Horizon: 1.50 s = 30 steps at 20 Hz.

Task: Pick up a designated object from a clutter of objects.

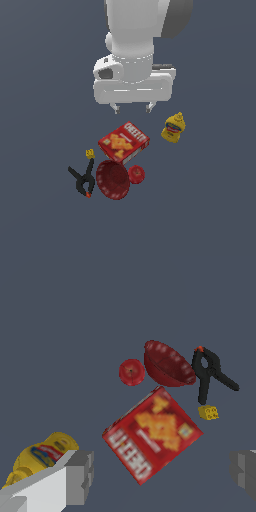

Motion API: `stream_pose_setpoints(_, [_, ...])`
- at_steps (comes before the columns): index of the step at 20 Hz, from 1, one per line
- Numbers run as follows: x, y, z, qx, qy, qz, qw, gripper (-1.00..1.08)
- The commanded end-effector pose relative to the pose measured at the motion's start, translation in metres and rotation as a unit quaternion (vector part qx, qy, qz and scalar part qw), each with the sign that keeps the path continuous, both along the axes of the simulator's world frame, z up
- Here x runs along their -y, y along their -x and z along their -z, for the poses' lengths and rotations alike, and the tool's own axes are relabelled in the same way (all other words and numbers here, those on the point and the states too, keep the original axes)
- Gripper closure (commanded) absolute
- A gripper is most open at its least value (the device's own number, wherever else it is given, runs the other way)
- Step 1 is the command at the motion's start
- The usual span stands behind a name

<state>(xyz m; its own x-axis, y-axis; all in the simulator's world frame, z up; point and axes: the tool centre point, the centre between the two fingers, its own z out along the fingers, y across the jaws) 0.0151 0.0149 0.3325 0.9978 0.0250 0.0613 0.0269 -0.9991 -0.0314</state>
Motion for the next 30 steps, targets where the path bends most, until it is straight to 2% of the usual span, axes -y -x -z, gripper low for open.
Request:
stream_pose_setpoints(1, [0.008,-0.003,0.01,-0.001,0.001,-0.003,1.0,-0.92])
stream_pose_setpoints(7, [0.038,-0.013,0.048,-0.005,0.004,-0.018,0.9998,-0.92])
stream_pose_setpoints(14, [0.097,-0.02,0.121,-0.012,0.01,-0.048,0.9987,-0.92])
stream_pose_setpoints(22, [0.163,-0.007,0.207,-0.021,0.016,-0.083,0.9962,-0.92])
stream_pose_setpoints(30, [0.196,0.008,0.253,-0.027,0.019,-0.103,0.9942,-0.92])
